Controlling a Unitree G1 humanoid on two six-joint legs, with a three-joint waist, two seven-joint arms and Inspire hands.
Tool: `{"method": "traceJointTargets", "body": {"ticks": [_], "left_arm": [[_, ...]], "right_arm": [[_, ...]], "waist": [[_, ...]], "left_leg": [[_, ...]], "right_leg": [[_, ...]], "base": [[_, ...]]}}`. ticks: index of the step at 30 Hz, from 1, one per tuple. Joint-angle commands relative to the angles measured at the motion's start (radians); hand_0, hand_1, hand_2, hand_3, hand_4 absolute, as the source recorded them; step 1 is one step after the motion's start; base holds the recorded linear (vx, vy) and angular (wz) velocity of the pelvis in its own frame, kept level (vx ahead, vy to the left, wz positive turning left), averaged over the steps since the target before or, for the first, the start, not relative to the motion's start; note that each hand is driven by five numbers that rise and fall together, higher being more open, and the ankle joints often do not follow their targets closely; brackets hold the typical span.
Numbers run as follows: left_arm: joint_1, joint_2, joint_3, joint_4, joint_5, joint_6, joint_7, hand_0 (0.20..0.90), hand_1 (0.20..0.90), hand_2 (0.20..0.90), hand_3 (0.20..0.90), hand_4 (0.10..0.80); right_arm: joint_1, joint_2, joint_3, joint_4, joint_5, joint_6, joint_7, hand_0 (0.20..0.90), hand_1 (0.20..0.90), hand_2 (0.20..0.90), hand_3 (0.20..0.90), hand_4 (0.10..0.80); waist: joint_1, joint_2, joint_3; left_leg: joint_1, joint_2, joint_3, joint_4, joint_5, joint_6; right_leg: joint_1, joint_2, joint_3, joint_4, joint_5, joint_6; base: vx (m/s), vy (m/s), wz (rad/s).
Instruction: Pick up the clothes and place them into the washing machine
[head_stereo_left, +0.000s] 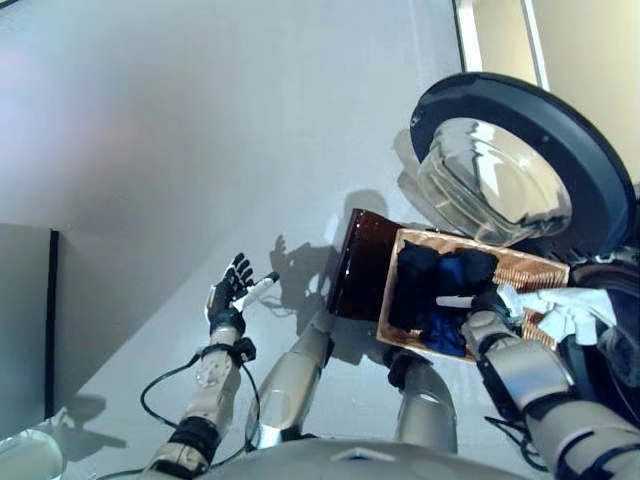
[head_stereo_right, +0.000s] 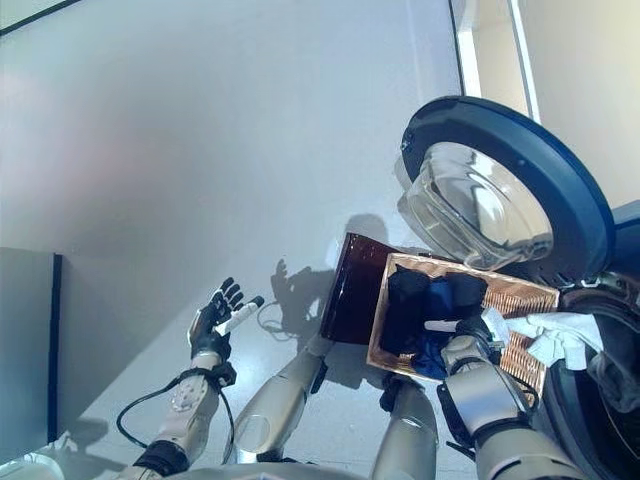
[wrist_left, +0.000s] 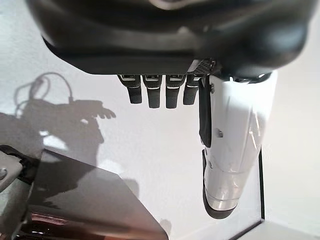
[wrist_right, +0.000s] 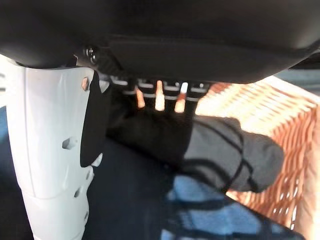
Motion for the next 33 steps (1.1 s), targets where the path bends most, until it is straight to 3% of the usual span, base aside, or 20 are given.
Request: {"method": "traceJointTargets", "body": {"ticks": [1,11,12,13,15,25,26,27,33], "left_arm": [[-0.028,0.059,0.022,-0.056,0.017,-0.048,0.021,0.900,0.900,0.900,0.900,0.800],[-0.027,0.060,0.007,-0.190,0.007,-0.050,0.034,0.900,0.900,0.900,0.900,0.800],[-0.029,0.060,0.007,-0.193,0.009,-0.051,0.039,0.900,0.900,0.900,0.900,0.800],[-0.037,0.061,0.011,-0.197,0.012,-0.054,0.048,0.900,0.900,0.900,0.900,0.800],[-0.041,0.061,0.012,-0.206,0.014,-0.060,0.062,0.900,0.900,0.900,0.900,0.800],[-0.046,0.059,0.010,-0.215,0.026,-0.067,0.092,0.900,0.900,0.900,0.900,0.800],[-0.046,0.059,0.010,-0.215,0.026,-0.067,0.092,0.900,0.900,0.900,0.900,0.800],[-0.044,0.059,0.010,-0.210,0.024,-0.065,0.093,0.900,0.900,0.900,0.900,0.800],[-0.029,0.062,0.010,-0.211,0.027,-0.063,0.086,0.900,0.900,0.900,0.900,0.800]], "right_arm": [[-0.057,-0.011,0.054,-0.075,-0.065,-0.063,-0.028,0.900,0.900,0.900,0.900,0.800],[-0.116,-0.092,0.076,-0.031,-0.102,-0.010,-0.057,0.900,0.900,0.900,0.900,0.800],[-0.112,-0.092,0.077,-0.030,-0.103,-0.010,-0.058,0.900,0.900,0.900,0.900,0.800],[-0.110,-0.090,0.076,-0.029,-0.109,-0.008,-0.063,0.900,0.900,0.900,0.900,0.800],[-0.106,-0.081,0.088,-0.029,-0.119,-0.005,-0.072,0.900,0.900,0.900,0.900,0.800],[-0.143,-0.056,0.130,-0.027,-0.150,0.009,-0.074,0.900,0.900,0.900,0.900,0.800],[-0.144,-0.056,0.130,-0.027,-0.150,0.009,-0.074,0.631,0.631,0.631,0.631,0.608],[-0.152,-0.055,0.134,-0.025,-0.159,0.011,-0.076,0.200,0.200,0.200,0.200,0.300],[-0.164,-0.066,0.135,-0.020,-0.164,0.014,-0.074,0.200,0.200,0.200,0.200,0.300]], "waist": [[0.057,-0.044,0.013],[0.087,0.001,0.085],[0.082,-0.007,0.088],[0.088,0.003,0.092],[0.085,-0.008,0.094],[0.100,-0.020,0.086],[0.100,-0.020,0.086],[0.101,-0.021,0.084],[0.094,-0.015,0.082]], "left_leg": [[-0.072,-0.067,0.034,0.057,-0.043,-0.032],[-0.175,-0.088,0.025,0.131,-0.053,-0.034],[-0.173,-0.093,0.027,0.142,-0.087,-0.035],[-0.197,-0.092,0.027,0.148,-0.059,-0.034],[-0.197,-0.097,0.028,0.164,-0.099,-0.032],[-0.224,-0.108,0.009,0.179,-0.104,-0.029],[-0.224,-0.108,0.009,0.179,-0.104,-0.029],[-0.218,-0.107,0.007,0.171,-0.103,-0.029],[-0.200,-0.110,0.005,0.151,-0.091,-0.031]], "right_leg": [[0.239,-0.028,0.005,-0.305,0.099,0.073],[0.126,-0.033,-0.013,-0.154,0.036,0.053],[0.126,-0.037,-0.005,-0.136,0.002,0.055],[0.102,-0.032,-0.010,-0.122,0.018,0.050],[0.098,-0.038,-0.003,-0.099,-0.017,0.052],[0.090,-0.041,-0.024,-0.078,-0.040,0.051],[0.090,-0.041,-0.024,-0.078,-0.040,0.051],[0.096,-0.041,-0.024,-0.085,-0.039,0.053],[0.111,-0.040,-0.029,-0.099,-0.035,0.050]], "base": [[-0.023,-0.017,0.07],[-0.019,-0.003,0.11],[0.018,0.030,0.21],[0.121,-0.025,0.21],[0.079,-0.001,0.17],[0.040,-0.008,0.06],[0.035,-0.011,0.05],[0.000,0.000,0.00],[0.005,-0.002,0.00]]}}
